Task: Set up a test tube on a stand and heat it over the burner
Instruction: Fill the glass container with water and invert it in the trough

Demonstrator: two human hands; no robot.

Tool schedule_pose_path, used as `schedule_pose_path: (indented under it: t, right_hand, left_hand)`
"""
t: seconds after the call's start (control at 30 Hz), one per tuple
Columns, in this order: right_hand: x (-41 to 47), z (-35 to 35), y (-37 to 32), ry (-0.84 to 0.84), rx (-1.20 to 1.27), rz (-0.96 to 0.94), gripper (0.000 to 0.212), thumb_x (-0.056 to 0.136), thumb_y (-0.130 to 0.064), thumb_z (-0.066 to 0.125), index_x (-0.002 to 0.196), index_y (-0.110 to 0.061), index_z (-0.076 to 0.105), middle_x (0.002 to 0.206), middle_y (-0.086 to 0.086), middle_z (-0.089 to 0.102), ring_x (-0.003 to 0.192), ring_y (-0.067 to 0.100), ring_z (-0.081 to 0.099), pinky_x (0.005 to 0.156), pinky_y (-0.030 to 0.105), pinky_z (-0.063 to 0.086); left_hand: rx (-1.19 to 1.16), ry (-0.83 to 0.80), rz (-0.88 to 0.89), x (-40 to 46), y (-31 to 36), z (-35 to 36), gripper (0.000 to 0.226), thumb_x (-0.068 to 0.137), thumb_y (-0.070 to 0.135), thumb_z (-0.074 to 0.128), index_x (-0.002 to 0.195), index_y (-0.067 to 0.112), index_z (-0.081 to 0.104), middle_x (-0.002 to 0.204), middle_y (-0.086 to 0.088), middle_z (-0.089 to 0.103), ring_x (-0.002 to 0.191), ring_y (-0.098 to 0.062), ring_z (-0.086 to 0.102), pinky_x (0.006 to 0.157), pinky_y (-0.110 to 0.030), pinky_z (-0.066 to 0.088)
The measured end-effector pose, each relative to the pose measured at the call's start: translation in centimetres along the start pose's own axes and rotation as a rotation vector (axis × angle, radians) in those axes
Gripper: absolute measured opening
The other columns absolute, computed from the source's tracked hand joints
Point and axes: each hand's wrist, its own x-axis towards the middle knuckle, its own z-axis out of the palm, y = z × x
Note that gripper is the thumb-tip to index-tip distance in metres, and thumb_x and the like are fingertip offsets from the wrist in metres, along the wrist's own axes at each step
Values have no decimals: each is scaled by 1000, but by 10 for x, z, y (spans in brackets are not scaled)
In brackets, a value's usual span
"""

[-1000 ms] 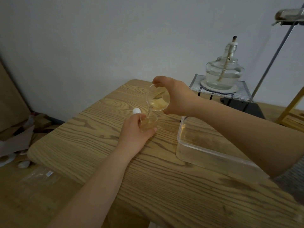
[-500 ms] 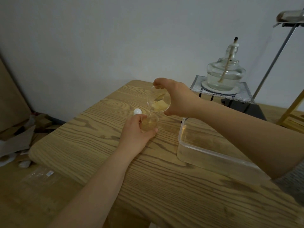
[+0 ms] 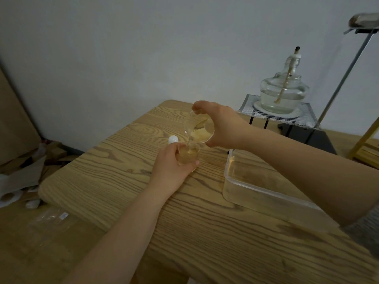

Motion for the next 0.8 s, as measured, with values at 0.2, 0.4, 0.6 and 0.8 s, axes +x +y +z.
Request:
schedule_pose_path:
  t: [0.2, 0.4, 0.6, 0.8]
  right_hand:
    - [-1, 1, 2, -19, -3, 11, 90, 60, -6, 81, 138, -22, 39, 136, -4, 51, 122, 16, 51, 96, 36, 48]
    - [-2, 1, 2, -32, -15, 12, 90, 60, -4, 78, 139, -22, 38, 137, -5, 50, 123, 15, 50, 97, 34, 46]
    - [-3, 1, 2, -22, -28, 5, 90, 61, -5, 78, 140, -23, 38, 138, -5, 50, 125, 15, 49, 98, 36, 46]
    - [-3, 2, 1, -11, -18, 2, 90, 61, -6, 79, 140, -24, 38, 139, -6, 50, 125, 15, 49, 97, 38, 47]
  left_hand:
    - [-11, 4, -1, -1, 2, -1, 47, 58, 47, 75, 99, 31, 58, 101, 6, 64, 93, -11, 63, 84, -40, 54]
    - [-13, -4, 8, -2, 6, -3, 36, 65, 35, 79, 93, 30, 59, 96, 7, 66, 90, -10, 64, 83, -40, 54]
    - [-10, 0, 18, -2, 5, -2, 35, 62, 37, 79, 89, 34, 57, 95, 7, 66, 89, -11, 65, 82, -41, 55]
    - [-6, 0, 24, -5, 10, -4, 34, 64, 34, 80, 89, 34, 56, 95, 6, 66, 89, -12, 64, 82, -42, 54]
